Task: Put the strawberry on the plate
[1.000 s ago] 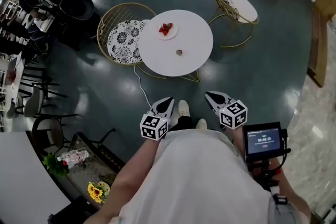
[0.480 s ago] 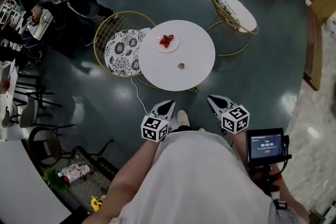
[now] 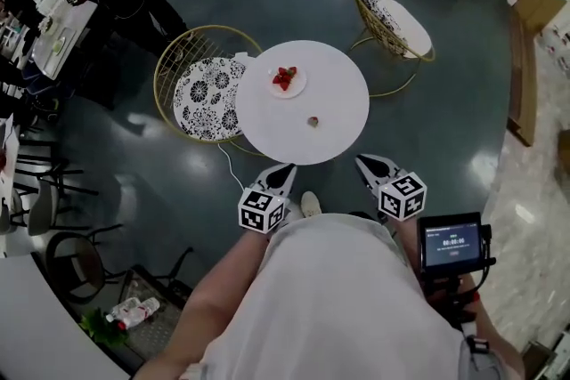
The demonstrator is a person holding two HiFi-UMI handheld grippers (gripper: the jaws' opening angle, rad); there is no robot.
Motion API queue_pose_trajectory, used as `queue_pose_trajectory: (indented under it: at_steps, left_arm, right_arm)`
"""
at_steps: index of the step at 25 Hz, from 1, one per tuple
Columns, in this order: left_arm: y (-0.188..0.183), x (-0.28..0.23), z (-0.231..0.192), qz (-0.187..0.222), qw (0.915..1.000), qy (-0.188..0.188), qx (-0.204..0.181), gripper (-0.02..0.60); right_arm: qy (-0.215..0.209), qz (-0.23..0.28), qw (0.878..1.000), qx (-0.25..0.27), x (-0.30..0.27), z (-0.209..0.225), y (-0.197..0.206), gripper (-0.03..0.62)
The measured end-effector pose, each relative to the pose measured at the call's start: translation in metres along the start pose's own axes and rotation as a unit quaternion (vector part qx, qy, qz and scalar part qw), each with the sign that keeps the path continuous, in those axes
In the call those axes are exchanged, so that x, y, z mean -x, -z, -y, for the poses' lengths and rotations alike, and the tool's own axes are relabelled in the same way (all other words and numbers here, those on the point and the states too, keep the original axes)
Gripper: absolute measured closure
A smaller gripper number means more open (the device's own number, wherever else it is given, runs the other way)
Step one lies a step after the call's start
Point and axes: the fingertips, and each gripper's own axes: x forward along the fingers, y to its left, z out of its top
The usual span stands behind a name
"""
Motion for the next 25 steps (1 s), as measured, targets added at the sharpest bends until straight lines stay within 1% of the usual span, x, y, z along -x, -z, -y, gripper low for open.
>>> queue_pose_trajectory:
  at_steps: [3,6,8,11,14,19,25]
  left_arm:
    - [-0.006,0.000,-0.001,-0.001,1.0000,0.009,-0.002,0.575]
    - [-0.002,0.000,-0.035,0.001,1.0000,0.005,-0.006,0.575]
    - [-0.004,-0.001,-0.046,0.004,1.0000,0.002,-0.005,0.575]
    - [-0.002,-0.005,-0.043,-0.002,0.9999,0.012,-0.004,0.575]
    - [-0.008,-0.005,-0.048,-0.005,0.9998,0.016,-0.010,0.575]
    - [-0.015,-0.012,-0.055,-0.013,0.9997,0.012,-0.015,0.575]
    - [-0.019,-0.022,-0.062,-0.014,0.9998,0.008,-0.009,0.575]
  right_arm:
    - [0.011,0.002,1.000,-0.001,0.003,0.000,-0.006,0.589]
    - [0.010,0.002,1.000,0.002,-0.030,-0.001,-0.002,0.589]
    - [0.008,0.001,1.000,0.005,-0.042,-0.001,-0.004,0.589]
    - [0.017,0.001,1.000,0.001,-0.039,0.001,-0.006,0.589]
    - [0.018,0.004,1.000,0.000,-0.047,0.002,-0.013,0.589]
    - [0.005,-0.001,1.000,-0.001,-0.062,0.005,-0.022,0.589]
    - [-0.005,-0.004,1.000,0.007,-0.082,0.017,-0.040,0.589]
